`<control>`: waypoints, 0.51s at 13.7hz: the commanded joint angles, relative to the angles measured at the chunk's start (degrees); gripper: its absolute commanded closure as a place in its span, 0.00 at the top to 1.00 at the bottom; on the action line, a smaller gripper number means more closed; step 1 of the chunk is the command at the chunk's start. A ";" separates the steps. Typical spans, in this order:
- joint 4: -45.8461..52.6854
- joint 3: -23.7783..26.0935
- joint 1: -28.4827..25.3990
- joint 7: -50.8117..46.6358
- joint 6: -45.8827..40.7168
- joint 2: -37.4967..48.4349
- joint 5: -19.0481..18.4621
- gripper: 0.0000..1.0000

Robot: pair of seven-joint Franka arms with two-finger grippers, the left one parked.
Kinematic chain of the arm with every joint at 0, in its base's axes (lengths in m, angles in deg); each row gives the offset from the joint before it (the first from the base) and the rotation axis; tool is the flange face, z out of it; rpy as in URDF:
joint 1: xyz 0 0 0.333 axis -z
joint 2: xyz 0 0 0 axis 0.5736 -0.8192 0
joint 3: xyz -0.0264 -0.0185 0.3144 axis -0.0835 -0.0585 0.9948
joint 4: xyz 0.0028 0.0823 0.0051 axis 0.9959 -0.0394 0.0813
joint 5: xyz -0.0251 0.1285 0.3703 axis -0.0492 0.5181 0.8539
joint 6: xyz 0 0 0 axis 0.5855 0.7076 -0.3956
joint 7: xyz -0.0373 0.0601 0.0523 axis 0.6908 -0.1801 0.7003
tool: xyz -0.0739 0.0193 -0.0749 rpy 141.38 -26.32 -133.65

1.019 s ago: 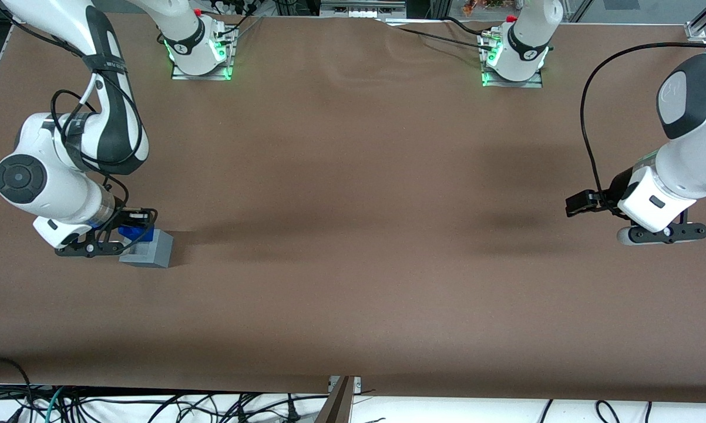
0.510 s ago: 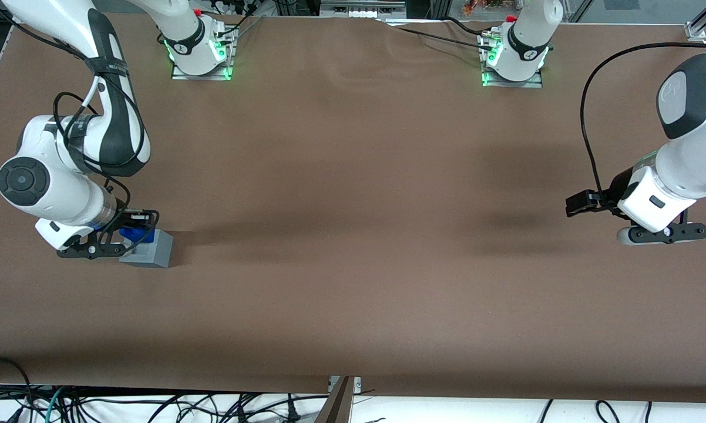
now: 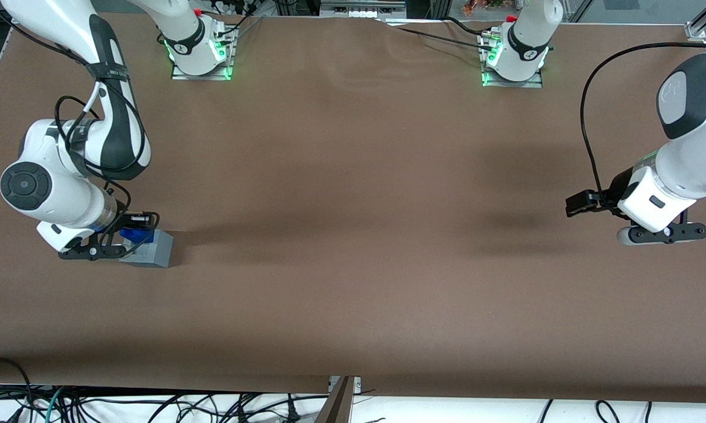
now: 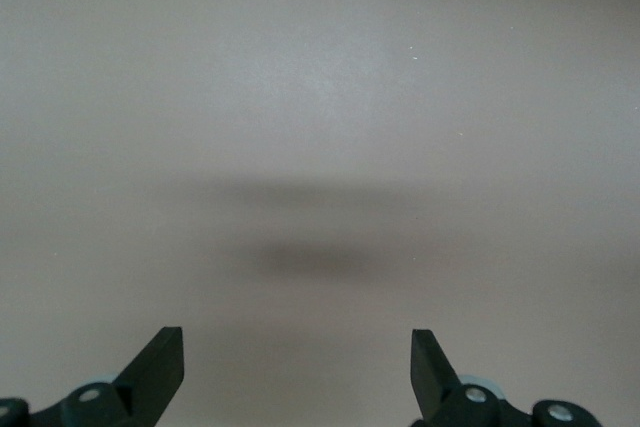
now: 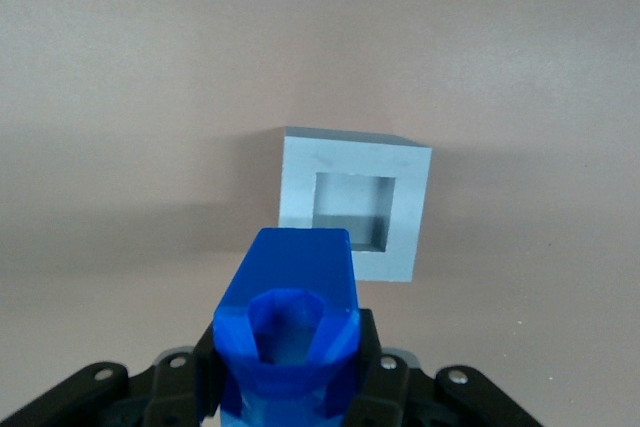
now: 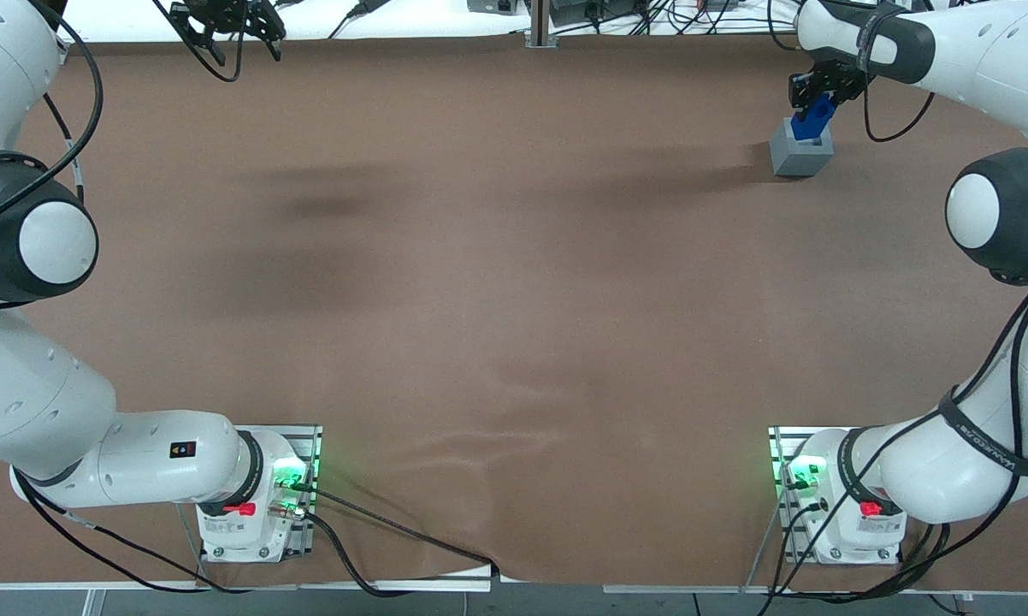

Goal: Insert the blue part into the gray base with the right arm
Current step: 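Align the blue block with the gray base's square hole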

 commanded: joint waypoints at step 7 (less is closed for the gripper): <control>2.90 0.31 2.68 3.78 2.33 -4.06 2.53 0.17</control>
